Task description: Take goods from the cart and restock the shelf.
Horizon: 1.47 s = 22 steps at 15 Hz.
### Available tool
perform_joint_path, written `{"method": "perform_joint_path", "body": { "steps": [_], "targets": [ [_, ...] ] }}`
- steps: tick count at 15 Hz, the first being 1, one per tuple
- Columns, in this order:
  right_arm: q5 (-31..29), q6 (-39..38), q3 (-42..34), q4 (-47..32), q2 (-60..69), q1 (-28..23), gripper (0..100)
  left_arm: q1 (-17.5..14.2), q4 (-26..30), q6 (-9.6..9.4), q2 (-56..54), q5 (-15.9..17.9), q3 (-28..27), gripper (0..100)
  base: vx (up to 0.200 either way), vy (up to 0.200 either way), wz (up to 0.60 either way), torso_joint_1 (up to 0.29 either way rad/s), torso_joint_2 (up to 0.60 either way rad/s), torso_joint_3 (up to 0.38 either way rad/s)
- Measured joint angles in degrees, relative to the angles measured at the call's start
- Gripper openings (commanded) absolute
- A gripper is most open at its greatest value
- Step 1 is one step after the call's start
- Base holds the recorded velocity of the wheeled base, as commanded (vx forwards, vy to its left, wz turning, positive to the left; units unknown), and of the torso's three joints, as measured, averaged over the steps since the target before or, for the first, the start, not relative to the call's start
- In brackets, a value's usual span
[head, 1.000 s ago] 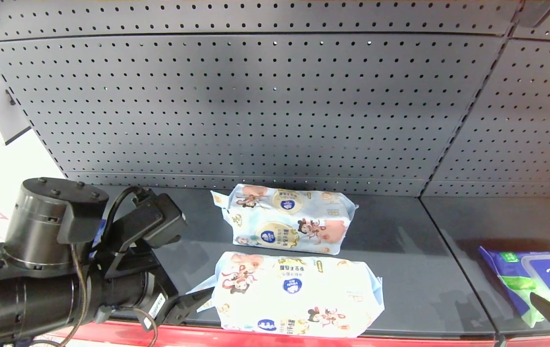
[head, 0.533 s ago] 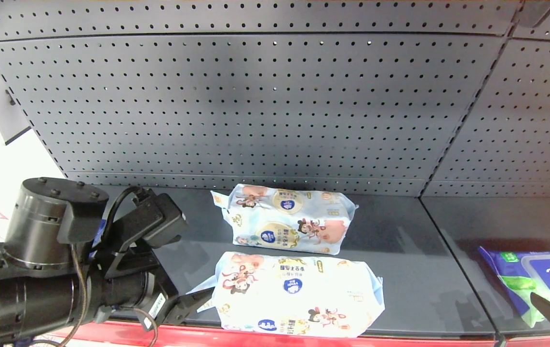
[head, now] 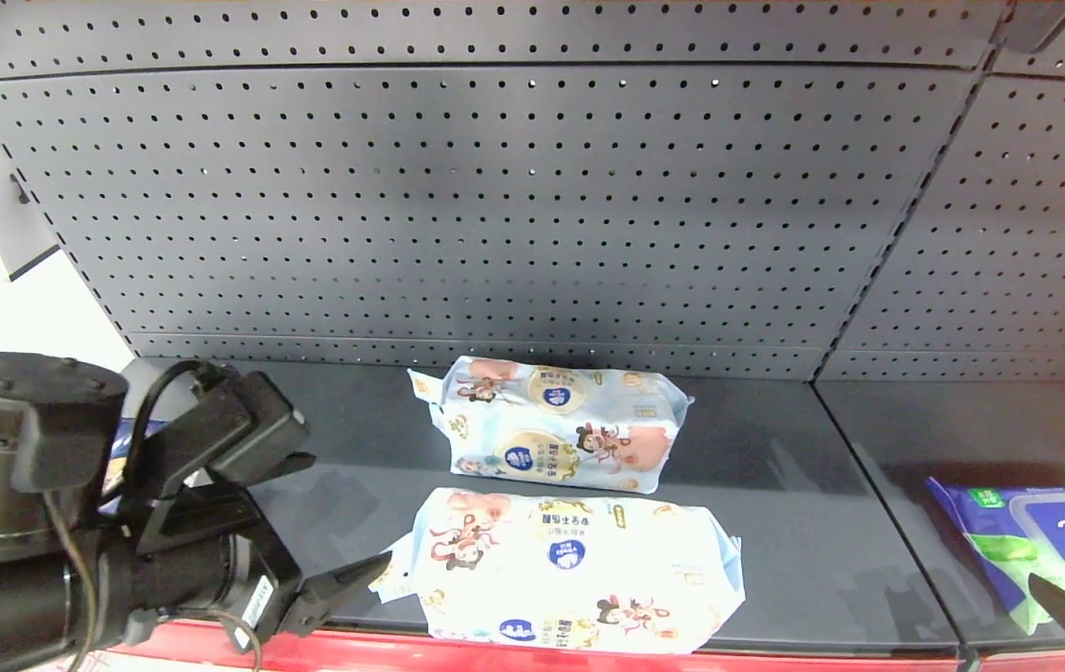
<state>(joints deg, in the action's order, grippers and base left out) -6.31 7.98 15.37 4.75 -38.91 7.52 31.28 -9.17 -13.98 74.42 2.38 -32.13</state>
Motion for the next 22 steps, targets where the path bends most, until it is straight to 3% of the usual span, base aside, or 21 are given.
{"method": "perform_joint_path", "body": {
  "steps": [3, 5, 7, 9, 11, 13, 15, 18, 20, 22],
  "targets": [
    [0.0, -0.3, -2.5, 0.1, 4.0, -0.2, 100, -4.3, 6.1, 3.97, -12.0, 0.0, 2.5, 100, 0.000, 0.000, 0.00, 0.000, 0.00, 0.000],
    [-0.1, -0.4, -4.7, 0.0, 9.4, -0.4, 100, -9.4, 16.8, 7.91, -23.9, -0.1, 2.6, 100, 0.000, 0.000, 0.00, 0.000, 0.00, 0.000],
    [-0.3, -0.4, -7.6, -0.1, 16.3, -0.6, 100, -16.7, 28.6, 11.80, -36.3, -0.8, 1.4, 100, 0.000, 0.000, 0.00, 0.000, 0.00, 0.000],
    [-1.3, -0.4, -10.6, -1.1, 23.6, -0.8, 100, -23.1, 39.5, 14.03, -47.1, -1.6, 1.0, 100, 0.000, 0.000, 0.00, 0.000, 0.00, 0.000],
    [-7.7, -0.4, -12.5, -4.5, 28.9, -1.2, 100, -27.8, 46.3, 15.59, -57.0, -4.3, 2.3, 100, 0.000, 0.000, 0.00, 0.000, 0.00, 0.000],
    [-8.8, -0.3, -12.9, -5.9, 30.5, -1.4, 100, -31.7, 45.9, 17.97, -62.6, -7.6, 6.6, 100, 0.000, 0.000, 0.00, 0.000, 0.00, 0.000],
    [-9.5, -1.5, -13.0, -5.9, 31.3, -2.4, 100, -32.2, 35.3, 18.41, -66.2, -7.9, 12.6, 100, 0.000, 0.000, 0.00, 0.000, 0.00, 0.000],
    [-9.2, -3.1, -12.7, -6.0, 32.3, -8.7, 100, -30.6, 31.1, 16.19, -70.9, -7.4, 19.2, 100, 0.000, 0.000, 0.00, 0.000, 0.00, 0.000],
    [-1.6, -3.3, -13.2, -5.6, 33.9, -9.4, 100, -30.9, 30.2, 14.09, -73.0, -6.1, 20.4, 100, 0.000, 0.000, 0.00, 0.000, 0.00, 0.000],
    [7.2, -2.6, -13.3, -5.7, 36.2, -8.1, 100, -30.9, 26.2, 13.14, -73.9, -2.9, 21.2, 100, 0.000, 0.000, 0.00, 0.000, 0.00, 0.000]
  ]
}}
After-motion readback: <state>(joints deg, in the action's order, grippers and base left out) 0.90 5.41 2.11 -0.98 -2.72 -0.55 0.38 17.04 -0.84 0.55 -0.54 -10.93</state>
